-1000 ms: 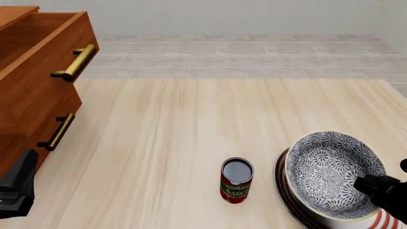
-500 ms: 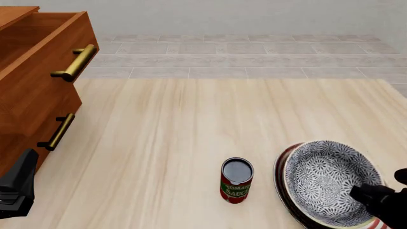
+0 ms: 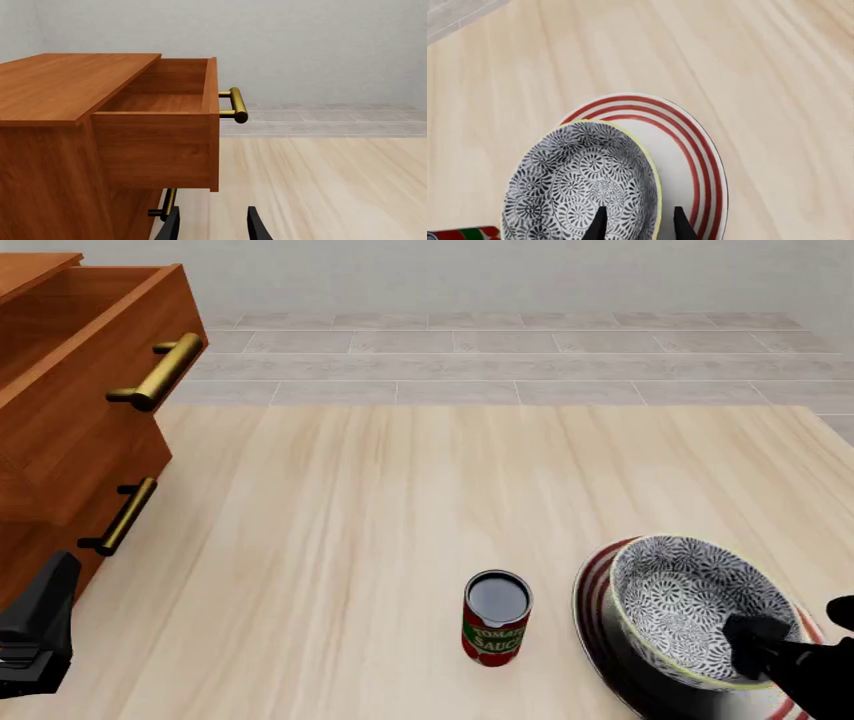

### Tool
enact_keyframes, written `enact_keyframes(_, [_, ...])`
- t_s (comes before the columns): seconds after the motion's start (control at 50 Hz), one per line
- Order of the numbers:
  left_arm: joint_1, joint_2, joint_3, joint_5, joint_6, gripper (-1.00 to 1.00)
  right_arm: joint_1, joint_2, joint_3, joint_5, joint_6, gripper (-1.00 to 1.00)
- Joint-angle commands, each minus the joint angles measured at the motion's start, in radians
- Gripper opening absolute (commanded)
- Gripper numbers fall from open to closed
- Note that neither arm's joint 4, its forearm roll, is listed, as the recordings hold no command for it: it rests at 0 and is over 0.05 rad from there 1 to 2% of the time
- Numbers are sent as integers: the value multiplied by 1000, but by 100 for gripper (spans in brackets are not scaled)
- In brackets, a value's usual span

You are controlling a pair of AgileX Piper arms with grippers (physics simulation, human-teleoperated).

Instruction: Put the bowl on the plate.

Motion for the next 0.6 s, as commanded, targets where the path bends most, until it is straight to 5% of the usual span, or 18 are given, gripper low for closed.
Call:
enact_keyframes(0.02, [0, 0, 0, 0, 0, 100, -7, 7, -1, 1, -4, 100])
enact_keyframes(0.6, [0, 0, 0, 0, 0, 100, -51, -71, -151, 162, -79, 100])
